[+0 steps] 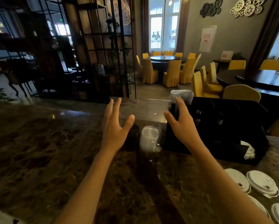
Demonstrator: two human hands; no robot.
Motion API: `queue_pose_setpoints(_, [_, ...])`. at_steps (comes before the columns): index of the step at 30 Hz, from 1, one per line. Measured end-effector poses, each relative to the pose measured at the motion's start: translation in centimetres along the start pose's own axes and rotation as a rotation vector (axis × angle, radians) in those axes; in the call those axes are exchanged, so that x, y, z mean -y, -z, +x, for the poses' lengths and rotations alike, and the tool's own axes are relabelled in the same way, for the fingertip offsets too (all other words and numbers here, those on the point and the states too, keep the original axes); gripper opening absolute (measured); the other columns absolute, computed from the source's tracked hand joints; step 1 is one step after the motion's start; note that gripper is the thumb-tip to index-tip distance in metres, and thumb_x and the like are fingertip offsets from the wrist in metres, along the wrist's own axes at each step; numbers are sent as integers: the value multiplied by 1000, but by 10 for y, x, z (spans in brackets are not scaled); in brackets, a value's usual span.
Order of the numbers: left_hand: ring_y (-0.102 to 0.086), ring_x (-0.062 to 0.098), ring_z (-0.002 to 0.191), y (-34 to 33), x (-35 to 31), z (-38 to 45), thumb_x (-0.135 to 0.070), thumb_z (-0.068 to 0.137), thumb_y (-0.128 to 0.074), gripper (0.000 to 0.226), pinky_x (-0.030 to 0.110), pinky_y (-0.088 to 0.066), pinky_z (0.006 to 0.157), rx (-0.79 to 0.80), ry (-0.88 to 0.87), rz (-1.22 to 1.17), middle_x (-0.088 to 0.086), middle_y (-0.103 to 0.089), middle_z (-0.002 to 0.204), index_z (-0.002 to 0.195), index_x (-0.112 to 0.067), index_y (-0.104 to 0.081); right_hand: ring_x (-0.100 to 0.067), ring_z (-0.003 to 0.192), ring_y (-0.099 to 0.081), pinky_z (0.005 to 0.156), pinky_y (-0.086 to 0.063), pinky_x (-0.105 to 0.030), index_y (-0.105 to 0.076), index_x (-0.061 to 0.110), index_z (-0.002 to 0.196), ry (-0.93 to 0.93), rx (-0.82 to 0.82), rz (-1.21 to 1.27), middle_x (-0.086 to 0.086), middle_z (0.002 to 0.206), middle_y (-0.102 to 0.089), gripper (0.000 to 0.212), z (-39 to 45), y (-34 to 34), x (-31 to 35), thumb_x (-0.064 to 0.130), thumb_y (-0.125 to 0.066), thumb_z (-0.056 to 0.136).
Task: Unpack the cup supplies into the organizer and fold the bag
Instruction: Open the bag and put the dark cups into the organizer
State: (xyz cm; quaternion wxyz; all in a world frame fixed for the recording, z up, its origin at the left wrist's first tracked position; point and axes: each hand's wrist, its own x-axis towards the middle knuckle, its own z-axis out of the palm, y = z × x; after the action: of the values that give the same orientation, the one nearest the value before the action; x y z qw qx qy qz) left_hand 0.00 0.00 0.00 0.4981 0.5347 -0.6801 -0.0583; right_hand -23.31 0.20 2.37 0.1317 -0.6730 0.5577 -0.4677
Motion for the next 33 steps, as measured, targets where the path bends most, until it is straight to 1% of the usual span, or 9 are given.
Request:
queue_pose_setpoints(5, [-26, 10, 143, -1, 43, 50, -49, 96, -54, 68, 33, -28, 107, -118, 260, -311, 3, -26, 162, 155, -30, -24, -26, 135, -48, 109, -45, -47, -33, 14, 151, -182, -95, 361, -10, 151, -46, 65, 40, -22, -6, 26, -64, 96])
queue_pose_setpoints(8, [-37, 19, 141, -4, 65, 78, -45, 97, -56, 69, 30, -34, 104, -110, 354, -373, 7, -36, 158, 155, -23, -25, -20, 113, -60, 90, -52, -29, -39, 8, 147, -269, -198, 407, -12, 135, -58, 59, 54, -32, -13, 16, -66, 95])
queue_pose_setpoints(11, [-55, 8, 117, -8, 85, 95, -43, 96, -61, 68, 18, -42, 87, -25, 455, -513, 1, -53, 142, 152, -20, -31, -19, 101, -66, 83, -52, -24, -54, 5, 135, -306, -230, 419, -9, 114, -68, 43, 60, -38, -24, 14, -67, 94])
queue_pose_setpoints(13, [-60, 2, 106, -9, 97, 103, -40, 94, -64, 53, 16, -45, 82, 34, 491, -558, -6, -63, 129, 142, -22, -50, -18, 96, -69, 73, -53, -16, -66, 7, 120, -300, -237, 449, -4, 100, -72, 26, 61, -39, -30, 13, -66, 94])
queue_pose_setpoints(15, [-66, 4, 104, -11, 103, 107, -32, 92, -69, 22, 23, -50, 89, 66, 492, -551, -8, -75, 112, 113, -27, -72, -11, 88, -69, 64, -52, -12, -72, 11, 105, -289, -228, 486, -1, 93, -74, 12, 62, -38, -35, 13, -65, 95])
queue_pose_setpoints(16, [-68, 2, 98, -12, 103, 107, -27, 91, -70, 10, 25, -52, 90, 71, 484, -559, -9, -78, 102, 99, -29, -76, -8, 83, -69, 63, -52, -12, -73, 15, 99, -284, -212, 502, 0, 90, -74, 9, 62, -38, -36, 13, -65, 95])
queue_pose_setpoints(18, [-70, -1, 89, -15, 101, 107, -20, 91, -70, 11, 29, -53, 91, 51, 475, -574, -11, -79, 90, 87, -27, -77, -8, 80, -68, 69, -52, -18, -73, 15, 94, -271, -177, 517, -4, 89, -74, 8, 62, -36, -40, 13, -65, 95])
queue_pose_setpoints(28, [-71, 8, 97, -7, 50, 78, -18, 91, -69, 25, 29, -51, 91, 18, 322, -543, -7, -79, 89, 74, -34, -78, -19, 80, -67, 81, -56, -39, -72, 4, 90, -222, -211, 566, -9, 81, -71, 10, 42, 10, -42, 11, -66, 93])
queue_pose_setpoints(33, [-72, 10, 90, -14, 9, 50, -27, 86, -72, 15, 28, -52, 88, 67, 271, -587, -5, -79, 85, 76, -37, -78, -15, 81, -71, 77, -59, -31, -72, 8, 92, -169, -230, 468, -4, 84, -74, 11, 18, 54, -53, 16, -64, 95])
